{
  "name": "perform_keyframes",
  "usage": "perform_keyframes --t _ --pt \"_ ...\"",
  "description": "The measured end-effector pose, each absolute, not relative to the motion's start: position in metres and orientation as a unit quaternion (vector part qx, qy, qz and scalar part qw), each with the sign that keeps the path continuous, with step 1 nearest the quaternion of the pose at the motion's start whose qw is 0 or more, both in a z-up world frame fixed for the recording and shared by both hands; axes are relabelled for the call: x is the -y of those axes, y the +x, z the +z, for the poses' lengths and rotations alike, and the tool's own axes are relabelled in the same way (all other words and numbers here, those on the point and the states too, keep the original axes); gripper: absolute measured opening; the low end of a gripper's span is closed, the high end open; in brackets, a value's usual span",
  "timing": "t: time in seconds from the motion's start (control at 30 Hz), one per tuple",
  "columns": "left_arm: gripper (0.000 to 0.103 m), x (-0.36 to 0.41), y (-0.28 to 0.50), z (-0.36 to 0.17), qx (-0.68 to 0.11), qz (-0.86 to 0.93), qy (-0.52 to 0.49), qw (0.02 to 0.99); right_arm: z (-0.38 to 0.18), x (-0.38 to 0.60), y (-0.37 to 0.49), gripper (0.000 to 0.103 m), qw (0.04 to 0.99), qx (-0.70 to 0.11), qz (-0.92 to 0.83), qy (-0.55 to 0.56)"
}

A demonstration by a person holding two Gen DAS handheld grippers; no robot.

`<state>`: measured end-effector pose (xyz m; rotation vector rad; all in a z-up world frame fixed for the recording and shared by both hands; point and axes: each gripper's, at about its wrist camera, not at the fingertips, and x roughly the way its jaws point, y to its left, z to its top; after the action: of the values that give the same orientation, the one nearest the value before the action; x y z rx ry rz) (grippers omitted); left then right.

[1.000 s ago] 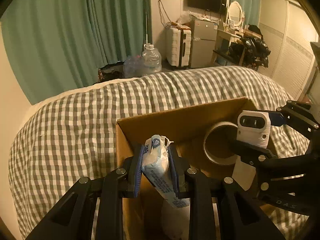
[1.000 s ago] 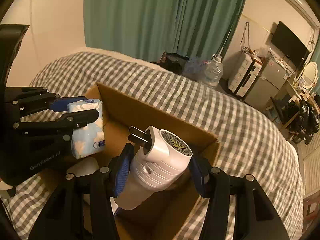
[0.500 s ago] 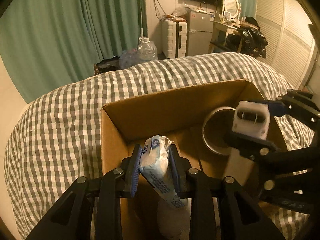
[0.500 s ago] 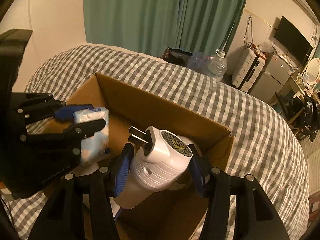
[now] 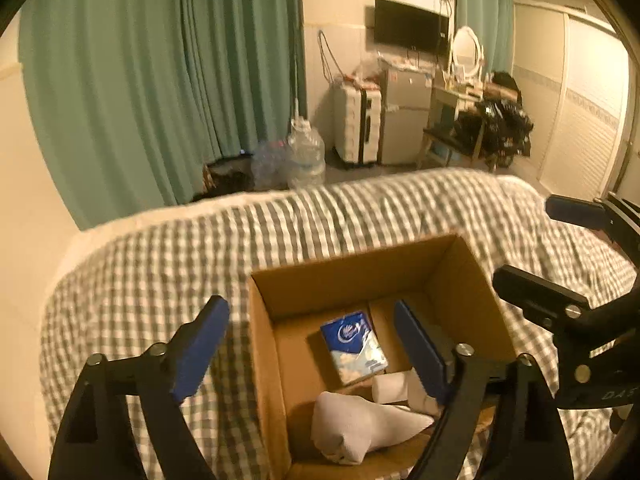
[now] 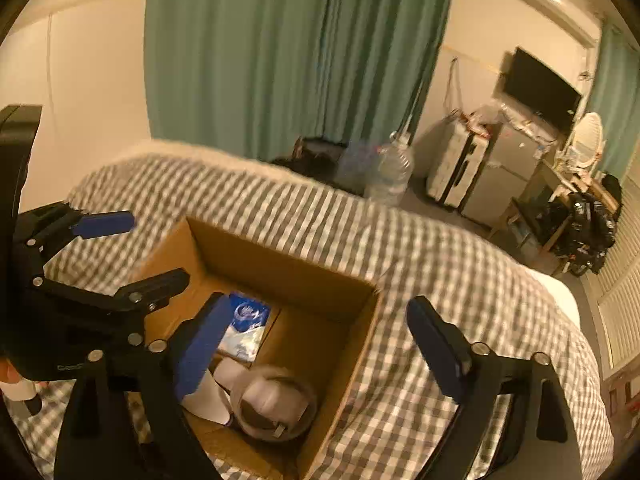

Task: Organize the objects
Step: 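Carry tissues and adapter over the box and release both inside, then move the left tool back to the pile and grasp the white bear figurine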

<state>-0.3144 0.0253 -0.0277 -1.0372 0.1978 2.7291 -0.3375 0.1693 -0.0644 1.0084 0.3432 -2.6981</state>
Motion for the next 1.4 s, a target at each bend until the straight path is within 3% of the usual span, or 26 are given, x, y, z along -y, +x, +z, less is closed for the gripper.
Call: perform_keyframes --t 0.4,0.77,1.1,1.4 --pt "0.099 -0.002 -0.233 0.060 -0.069 0.952 -0.287 0.083 0.033 -0.178 -0.255 0.101 0.092 -0.111 -0.955 0.259" --pt "0.100 0.022 -0.145 0.092 -0.077 0.959 -0.265 0.066 0.087 -0.176 -0.166 0.102 0.103 -0.123 -0.961 0.225" --pt "0.102 0.019 -0.097 0.058 -0.089 0.954 -0.281 0.059 0.075 -0.167 -0.107 0.102 0.127 -0.130 -0.954 0.237" --pt "0.102 0.008 -0.087 -0.014 -0.081 0.944 -0.317 0.037 0.001 -0.162 -0.100 0.102 0.139 -0.130 -0.938 0.288"
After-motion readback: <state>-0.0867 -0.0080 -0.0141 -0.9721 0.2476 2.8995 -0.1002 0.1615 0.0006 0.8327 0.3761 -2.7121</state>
